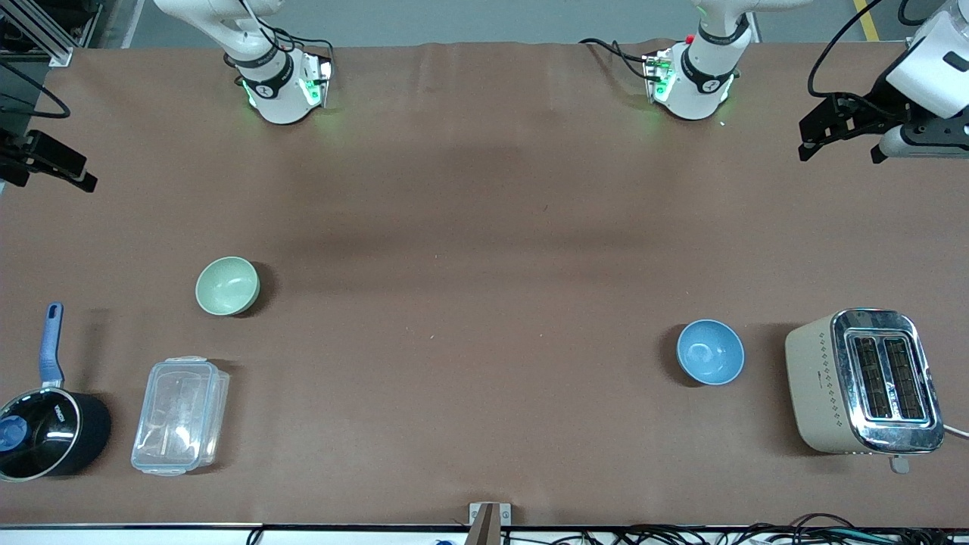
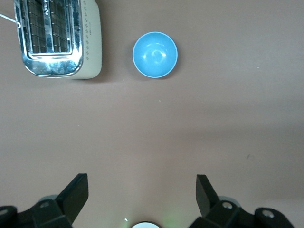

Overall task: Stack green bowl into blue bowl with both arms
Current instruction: 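Reach the right gripper toward the green bowl while the left gripper reaches the blue bowl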

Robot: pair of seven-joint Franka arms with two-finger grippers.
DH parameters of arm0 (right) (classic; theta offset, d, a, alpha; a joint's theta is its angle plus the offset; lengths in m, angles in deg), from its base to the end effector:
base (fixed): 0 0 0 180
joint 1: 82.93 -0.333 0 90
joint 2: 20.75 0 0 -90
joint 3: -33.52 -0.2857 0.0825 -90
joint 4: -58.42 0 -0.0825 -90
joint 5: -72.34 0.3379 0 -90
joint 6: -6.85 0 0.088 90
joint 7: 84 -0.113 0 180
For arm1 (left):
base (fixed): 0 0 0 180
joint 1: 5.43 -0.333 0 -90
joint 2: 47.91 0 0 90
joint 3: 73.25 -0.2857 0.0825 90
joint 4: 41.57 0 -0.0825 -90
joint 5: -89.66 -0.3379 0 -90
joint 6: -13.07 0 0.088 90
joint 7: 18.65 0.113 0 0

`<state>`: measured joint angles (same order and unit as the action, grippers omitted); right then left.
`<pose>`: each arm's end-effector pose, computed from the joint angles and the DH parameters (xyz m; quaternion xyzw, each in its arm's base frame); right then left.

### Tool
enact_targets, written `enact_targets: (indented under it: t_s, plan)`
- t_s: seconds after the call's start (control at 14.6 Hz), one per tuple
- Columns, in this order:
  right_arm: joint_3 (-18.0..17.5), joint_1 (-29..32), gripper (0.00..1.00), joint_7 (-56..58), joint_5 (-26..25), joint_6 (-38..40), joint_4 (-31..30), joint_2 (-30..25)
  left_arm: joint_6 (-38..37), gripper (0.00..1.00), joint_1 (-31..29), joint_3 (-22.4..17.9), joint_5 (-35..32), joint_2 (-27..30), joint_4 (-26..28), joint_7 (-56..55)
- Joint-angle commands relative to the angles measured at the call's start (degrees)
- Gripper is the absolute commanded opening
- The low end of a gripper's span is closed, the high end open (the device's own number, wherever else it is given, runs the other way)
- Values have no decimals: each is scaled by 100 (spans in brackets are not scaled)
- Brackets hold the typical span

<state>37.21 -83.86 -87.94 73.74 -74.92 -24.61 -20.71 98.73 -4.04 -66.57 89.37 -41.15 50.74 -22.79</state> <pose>0.4932 -0.0207 0.6264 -0.9982 0.0568 0.0115 0.0120 0.4622 -0.0685 0.6217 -0.9994 0.0337 -0.0016 0.0093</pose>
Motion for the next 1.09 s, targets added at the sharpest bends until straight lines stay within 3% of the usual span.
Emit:
enact_targets:
  t_s: [0.0, 0.14, 0.41, 0.62, 0.75, 1.03]
  plan:
    - [-71, 84, 100, 51, -53, 83, 85, 14, -93, 100, -15, 35, -182, -148, -213, 175]
    - [-71, 84, 100, 51, -53, 91, 85, 23, -93, 100, -33, -9, -191, -209, -335, 263]
    - [-62, 84, 100, 86, -70, 83, -124, 14, 56, 100, -42, -36, -358, -893, -415, 369]
    - [-44, 111, 100, 411, -342, -75, -687, 5, 985, 100, -156, -45, -524, -1570, -118, 352]
    - [17, 128, 100, 447, -422, -818, -1492, 5, 1801, 100, -217, -53, -533, -2001, 198, 343]
    - [342, 128, 100, 903, -422, -3575, -3777, -12, 3718, 100, -323, -53, -753, -2660, 954, 159]
